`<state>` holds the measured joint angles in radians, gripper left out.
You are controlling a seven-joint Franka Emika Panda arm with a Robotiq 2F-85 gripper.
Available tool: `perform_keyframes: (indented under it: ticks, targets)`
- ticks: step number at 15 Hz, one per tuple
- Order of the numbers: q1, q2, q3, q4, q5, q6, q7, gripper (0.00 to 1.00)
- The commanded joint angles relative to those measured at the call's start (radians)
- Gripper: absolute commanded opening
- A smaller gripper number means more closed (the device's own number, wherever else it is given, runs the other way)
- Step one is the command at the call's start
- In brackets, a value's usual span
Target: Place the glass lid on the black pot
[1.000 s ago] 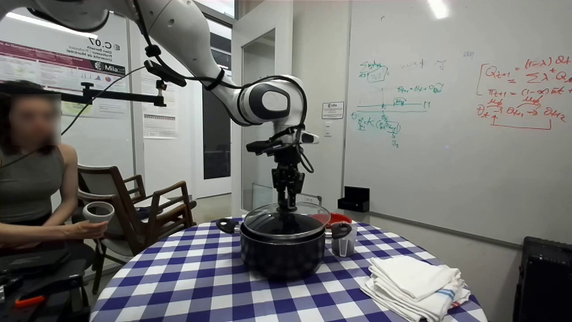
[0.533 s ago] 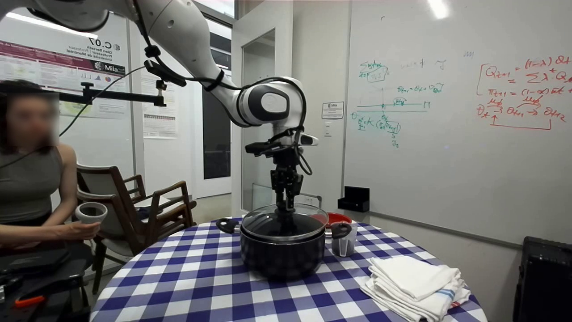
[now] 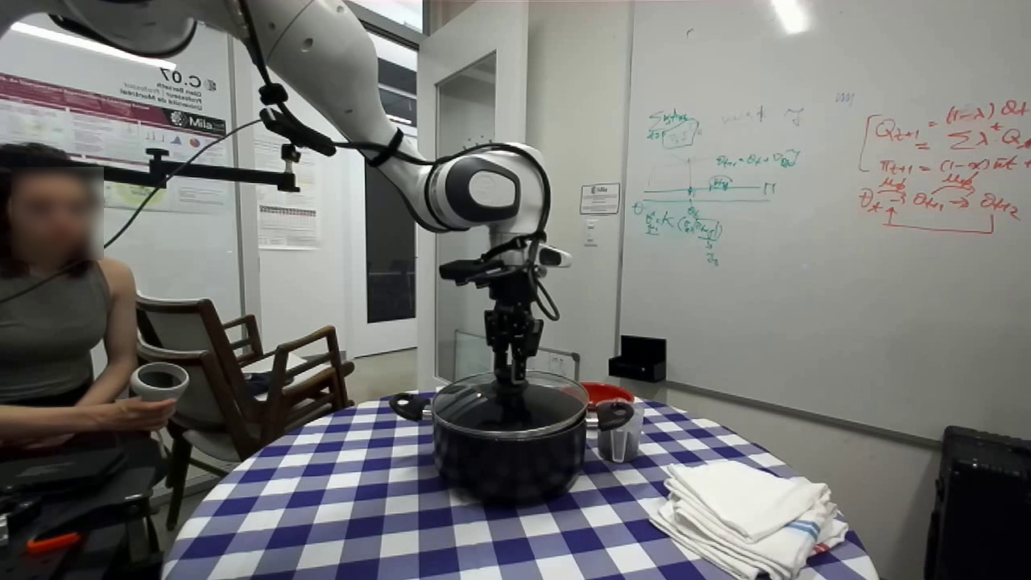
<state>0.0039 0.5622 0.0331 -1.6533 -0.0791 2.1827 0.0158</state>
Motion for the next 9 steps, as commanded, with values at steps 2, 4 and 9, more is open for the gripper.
perform_keyframes:
  ticks: [2,4,9]
  targets:
    - [0.004,-0.033,-0.002,-0.019,0.027,-0.019,-0.011,0.25]
    - [0.005,-0.033,-0.001,-0.022,0.028,-0.019,-0.011,0.25]
    - [0.006,-0.031,0.002,-0.021,0.029,-0.020,-0.013,0.25]
